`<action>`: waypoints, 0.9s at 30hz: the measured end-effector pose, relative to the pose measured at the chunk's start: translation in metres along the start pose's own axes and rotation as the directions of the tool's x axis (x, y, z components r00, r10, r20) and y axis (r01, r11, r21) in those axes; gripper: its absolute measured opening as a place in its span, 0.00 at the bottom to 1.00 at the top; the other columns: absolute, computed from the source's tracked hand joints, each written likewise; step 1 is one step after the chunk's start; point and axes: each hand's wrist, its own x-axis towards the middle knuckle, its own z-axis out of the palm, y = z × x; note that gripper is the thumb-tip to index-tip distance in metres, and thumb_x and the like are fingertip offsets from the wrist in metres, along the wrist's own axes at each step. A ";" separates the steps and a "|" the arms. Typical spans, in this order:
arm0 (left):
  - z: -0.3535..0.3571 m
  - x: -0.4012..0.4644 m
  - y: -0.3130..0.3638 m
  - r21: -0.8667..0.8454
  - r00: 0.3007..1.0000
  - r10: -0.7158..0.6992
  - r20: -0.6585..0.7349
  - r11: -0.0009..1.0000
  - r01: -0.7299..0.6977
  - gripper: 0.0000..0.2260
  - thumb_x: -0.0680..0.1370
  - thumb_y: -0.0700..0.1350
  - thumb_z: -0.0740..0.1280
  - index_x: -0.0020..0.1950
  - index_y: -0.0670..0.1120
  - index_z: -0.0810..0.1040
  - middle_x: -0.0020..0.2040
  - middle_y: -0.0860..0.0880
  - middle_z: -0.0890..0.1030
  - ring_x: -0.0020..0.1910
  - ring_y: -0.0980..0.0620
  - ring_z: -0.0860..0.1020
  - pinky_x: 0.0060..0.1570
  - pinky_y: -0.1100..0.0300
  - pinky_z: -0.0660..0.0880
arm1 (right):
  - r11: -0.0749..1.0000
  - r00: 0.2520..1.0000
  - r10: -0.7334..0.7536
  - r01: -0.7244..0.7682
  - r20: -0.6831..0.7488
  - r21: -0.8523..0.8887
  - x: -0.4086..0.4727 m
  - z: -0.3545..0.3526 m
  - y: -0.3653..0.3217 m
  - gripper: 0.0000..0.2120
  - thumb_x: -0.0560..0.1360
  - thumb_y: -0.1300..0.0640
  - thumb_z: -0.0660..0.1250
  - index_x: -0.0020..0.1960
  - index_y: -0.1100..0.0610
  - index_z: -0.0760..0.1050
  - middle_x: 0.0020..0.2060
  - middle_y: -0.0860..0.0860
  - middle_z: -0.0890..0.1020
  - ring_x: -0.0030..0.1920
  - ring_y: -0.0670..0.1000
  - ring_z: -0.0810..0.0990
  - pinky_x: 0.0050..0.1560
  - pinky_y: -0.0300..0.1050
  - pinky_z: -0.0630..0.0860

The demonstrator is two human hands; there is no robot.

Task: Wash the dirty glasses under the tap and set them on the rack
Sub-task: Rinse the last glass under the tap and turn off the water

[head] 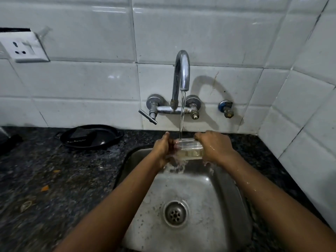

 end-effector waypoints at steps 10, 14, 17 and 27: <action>-0.001 0.007 -0.004 -0.003 0.974 -0.118 0.196 0.993 0.121 0.22 0.80 0.58 0.51 0.43 0.45 0.77 0.45 0.45 0.81 0.49 0.46 0.78 0.57 0.46 0.72 | 0.981 0.984 -0.070 0.038 -0.165 -0.192 -0.006 0.005 -0.019 0.22 0.73 0.59 0.65 0.65 0.56 0.65 0.59 0.57 0.73 0.60 0.58 0.71 0.56 0.52 0.69; 0.001 -0.006 -0.006 -0.019 0.924 0.139 0.357 0.990 -0.141 0.20 0.79 0.56 0.57 0.60 0.42 0.76 0.54 0.43 0.81 0.51 0.48 0.80 0.45 0.54 0.80 | 0.994 0.978 0.031 -0.008 -0.208 0.109 -0.001 0.008 -0.008 0.23 0.69 0.58 0.70 0.61 0.52 0.67 0.52 0.55 0.77 0.53 0.57 0.76 0.45 0.48 0.72; -0.008 -0.013 0.000 0.347 0.723 0.223 0.654 0.760 -0.549 0.16 0.72 0.43 0.71 0.59 0.42 0.76 0.54 0.45 0.81 0.52 0.52 0.80 0.52 0.59 0.78 | 0.910 0.987 0.029 0.039 -0.157 0.413 0.005 0.009 0.011 0.26 0.62 0.54 0.76 0.57 0.50 0.70 0.50 0.52 0.79 0.49 0.55 0.78 0.44 0.46 0.75; 0.009 0.002 0.042 0.679 0.725 0.060 0.686 -0.412 -0.608 0.25 0.74 0.35 0.64 0.70 0.49 0.67 0.70 0.49 0.69 0.70 0.50 0.66 0.70 0.50 0.58 | 0.760 0.988 -0.022 0.114 -0.151 0.640 0.021 0.018 0.017 0.37 0.56 0.69 0.76 0.62 0.53 0.71 0.54 0.51 0.78 0.52 0.51 0.77 0.49 0.45 0.78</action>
